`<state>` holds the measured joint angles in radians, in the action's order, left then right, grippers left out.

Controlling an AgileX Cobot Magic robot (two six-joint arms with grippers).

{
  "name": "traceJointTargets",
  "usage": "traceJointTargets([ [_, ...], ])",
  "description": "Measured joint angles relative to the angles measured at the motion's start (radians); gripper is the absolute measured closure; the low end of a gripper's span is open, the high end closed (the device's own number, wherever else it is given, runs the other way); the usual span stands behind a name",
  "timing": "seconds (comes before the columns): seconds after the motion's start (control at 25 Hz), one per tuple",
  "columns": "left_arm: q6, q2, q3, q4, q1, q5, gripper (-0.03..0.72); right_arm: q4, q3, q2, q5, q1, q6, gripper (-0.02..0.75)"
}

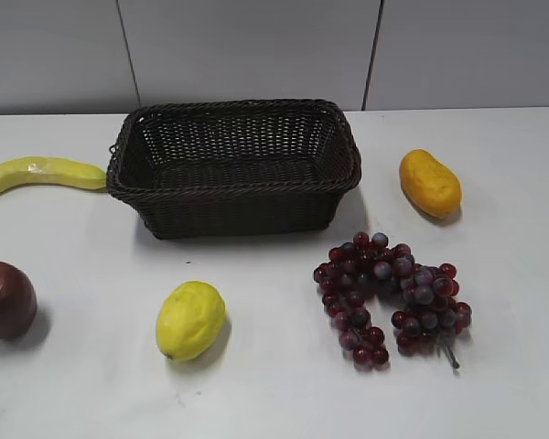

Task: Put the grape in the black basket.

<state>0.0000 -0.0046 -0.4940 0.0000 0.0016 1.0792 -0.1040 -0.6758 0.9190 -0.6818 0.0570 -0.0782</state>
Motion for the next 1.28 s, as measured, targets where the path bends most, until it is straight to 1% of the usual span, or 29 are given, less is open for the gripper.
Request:
traceJointTargets([
  [0.16, 0.0, 0.0, 0.0, 0.0, 0.0, 0.0, 0.199, -0.003, -0.052, 0.116, 0.002, 0.061, -0.016, 0.097],
  [0.48, 0.0, 0.0, 0.0, 0.0, 0.0, 0.0, 0.199, -0.005, -0.151, 0.305, 0.003, 0.248, -0.031, 0.103],
  [0.68, 0.0, 0.0, 0.0, 0.0, 0.0, 0.0, 0.199, -0.006, -0.206, 0.411, 0.002, 0.334, -0.034, 0.102],
  [0.84, 0.0, 0.0, 0.0, 0.0, 0.0, 0.0, 0.199, -0.014, -0.224, 0.483, 0.002, 0.362, -0.035, 0.102],
  [1.12, 0.0, 0.0, 0.0, 0.0, 0.0, 0.0, 0.199, -0.034, -0.232, 0.608, 0.021, 0.385, -0.044, 0.09],
  [1.28, 0.0, 0.0, 0.0, 0.0, 0.0, 0.0, 0.199, -0.041, -0.252, 0.684, 0.029, 0.385, -0.055, 0.09],
])
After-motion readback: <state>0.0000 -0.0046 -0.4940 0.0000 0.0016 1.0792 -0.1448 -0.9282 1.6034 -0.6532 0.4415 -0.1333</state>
